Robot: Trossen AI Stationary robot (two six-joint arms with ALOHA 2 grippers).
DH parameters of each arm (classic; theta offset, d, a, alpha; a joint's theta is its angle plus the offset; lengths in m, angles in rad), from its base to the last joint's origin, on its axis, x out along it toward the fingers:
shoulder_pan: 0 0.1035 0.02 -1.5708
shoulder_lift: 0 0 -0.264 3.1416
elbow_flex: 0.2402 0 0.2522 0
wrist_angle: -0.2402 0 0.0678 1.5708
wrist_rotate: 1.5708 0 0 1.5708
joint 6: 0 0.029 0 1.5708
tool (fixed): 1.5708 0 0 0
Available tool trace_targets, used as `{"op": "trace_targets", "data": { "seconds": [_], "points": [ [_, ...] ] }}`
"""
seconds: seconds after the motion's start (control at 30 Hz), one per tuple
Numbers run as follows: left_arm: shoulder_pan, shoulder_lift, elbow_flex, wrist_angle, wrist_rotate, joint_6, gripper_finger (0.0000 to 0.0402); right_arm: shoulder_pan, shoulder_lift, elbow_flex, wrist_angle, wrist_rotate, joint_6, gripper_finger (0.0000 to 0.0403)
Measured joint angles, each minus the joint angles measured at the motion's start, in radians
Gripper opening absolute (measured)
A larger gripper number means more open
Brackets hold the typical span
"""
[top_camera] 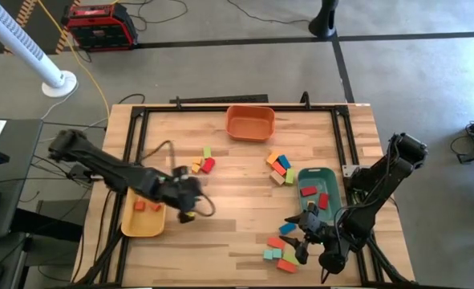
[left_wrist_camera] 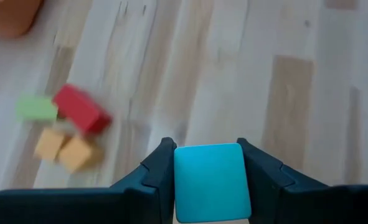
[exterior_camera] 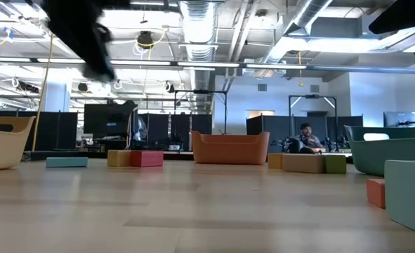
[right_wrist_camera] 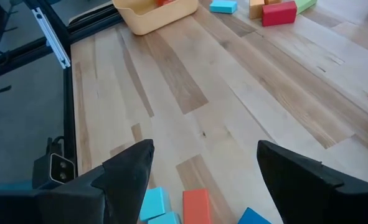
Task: Sort blocks by size
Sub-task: Put the small light blue block into the yellow bin
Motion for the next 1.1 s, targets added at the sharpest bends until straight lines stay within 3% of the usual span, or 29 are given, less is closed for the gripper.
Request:
{"op": "trace_targets", "data": {
  "seconds": [0.23, 0.67, 0.9, 1.1],
  "points": [
    [-0.162, -0.152, 0.000, -0.305, 0.010, -0.249, 0.0124, 0.000, 0.000, 0.000, 0.000, 0.000, 0.000, 0.0317],
    [-0.395, -0.160, -0.004, -0.665, 0.109, -0.631, 0.0130, 0.000, 0.000, 0.000, 0.012, -0.001, 0.001, 0.0317],
    [-0.439, -0.163, -0.126, -0.609, 0.192, -0.695, 0.0134, 0.001, 0.000, 0.000, 0.015, -0.016, -0.008, 0.0317],
    [-0.439, -0.163, -0.214, -0.540, 0.231, -0.697, 0.0136, -0.007, 0.000, 0.000, 0.022, -0.122, -0.108, 0.0317]
  ]
}}
